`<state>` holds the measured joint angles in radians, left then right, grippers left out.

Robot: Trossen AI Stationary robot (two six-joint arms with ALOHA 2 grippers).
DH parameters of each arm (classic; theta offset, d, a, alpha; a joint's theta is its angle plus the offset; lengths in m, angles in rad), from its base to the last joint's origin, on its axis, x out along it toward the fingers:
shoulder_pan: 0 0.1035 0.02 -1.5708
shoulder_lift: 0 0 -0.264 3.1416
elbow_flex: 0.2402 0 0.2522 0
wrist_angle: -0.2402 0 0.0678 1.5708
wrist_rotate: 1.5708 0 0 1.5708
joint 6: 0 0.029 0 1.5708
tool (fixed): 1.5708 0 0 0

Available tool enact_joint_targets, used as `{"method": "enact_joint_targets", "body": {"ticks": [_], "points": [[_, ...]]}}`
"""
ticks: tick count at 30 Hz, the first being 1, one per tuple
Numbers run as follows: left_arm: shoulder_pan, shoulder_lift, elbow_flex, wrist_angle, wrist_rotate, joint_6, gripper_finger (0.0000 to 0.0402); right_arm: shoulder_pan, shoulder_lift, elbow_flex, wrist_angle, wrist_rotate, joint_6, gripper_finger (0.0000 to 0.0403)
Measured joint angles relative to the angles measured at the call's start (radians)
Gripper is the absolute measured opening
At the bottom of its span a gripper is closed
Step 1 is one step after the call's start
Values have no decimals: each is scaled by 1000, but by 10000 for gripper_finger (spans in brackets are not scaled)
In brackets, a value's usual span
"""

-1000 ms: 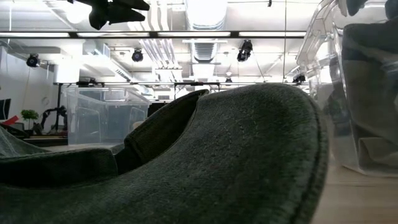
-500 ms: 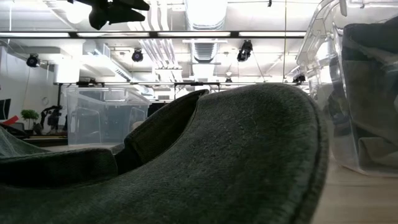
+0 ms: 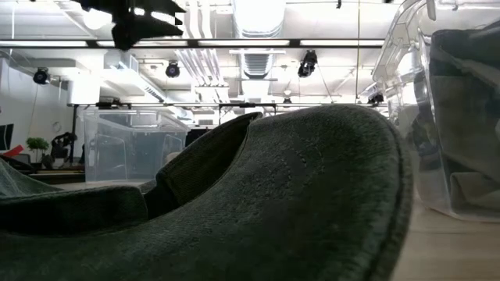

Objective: Pick & Place hat
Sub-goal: Put the brown cap into the bottom transparent bin

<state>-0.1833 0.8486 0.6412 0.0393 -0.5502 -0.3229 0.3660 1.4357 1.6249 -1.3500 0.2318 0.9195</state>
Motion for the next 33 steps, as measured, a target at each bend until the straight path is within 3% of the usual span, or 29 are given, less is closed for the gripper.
{"method": "enact_joint_targets", "body": {"ticks": [5, 17, 23, 30, 33], "points": [[0, 36, -10, -136, 12, -219, 199, -1, 1, -4, 82, 172, -127, 237], [1, 220, -20, -282, -37, -563, 199, -1, 4, -7, 138, 409, -246, 237], [1, 307, -42, -296, -74, -692, 199, 0, 4, -9, 140, 452, -295, 237], [2, 384, -73, -296, -248, -795, 199, 0, 4, -9, 181, 453, -351, 237], [28, 411, -75, -297, -269, -811, 199, 0, 4, -9, 191, 453, -364, 237]]}}
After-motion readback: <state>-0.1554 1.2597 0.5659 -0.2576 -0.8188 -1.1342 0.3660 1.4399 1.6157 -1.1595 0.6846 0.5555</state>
